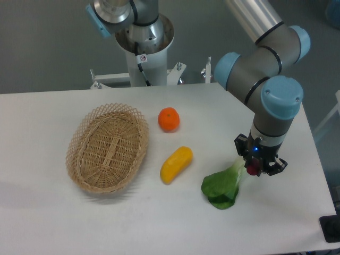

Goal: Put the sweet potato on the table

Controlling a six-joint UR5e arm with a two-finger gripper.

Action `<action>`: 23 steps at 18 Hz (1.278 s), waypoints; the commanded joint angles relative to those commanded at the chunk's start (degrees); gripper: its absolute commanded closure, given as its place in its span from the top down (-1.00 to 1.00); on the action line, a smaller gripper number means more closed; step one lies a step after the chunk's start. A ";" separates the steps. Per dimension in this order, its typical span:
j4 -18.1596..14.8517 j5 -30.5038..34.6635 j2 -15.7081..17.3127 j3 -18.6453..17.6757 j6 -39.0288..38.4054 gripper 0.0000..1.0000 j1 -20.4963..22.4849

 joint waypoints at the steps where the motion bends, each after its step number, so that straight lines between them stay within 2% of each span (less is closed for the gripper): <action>1: 0.00 0.00 0.00 0.00 0.00 -0.47 0.00; 19: -0.09 -0.09 -0.53 0.79 -1.05 -0.48 -0.26; 23: 0.00 0.00 -1.67 1.23 -8.69 -0.48 -2.54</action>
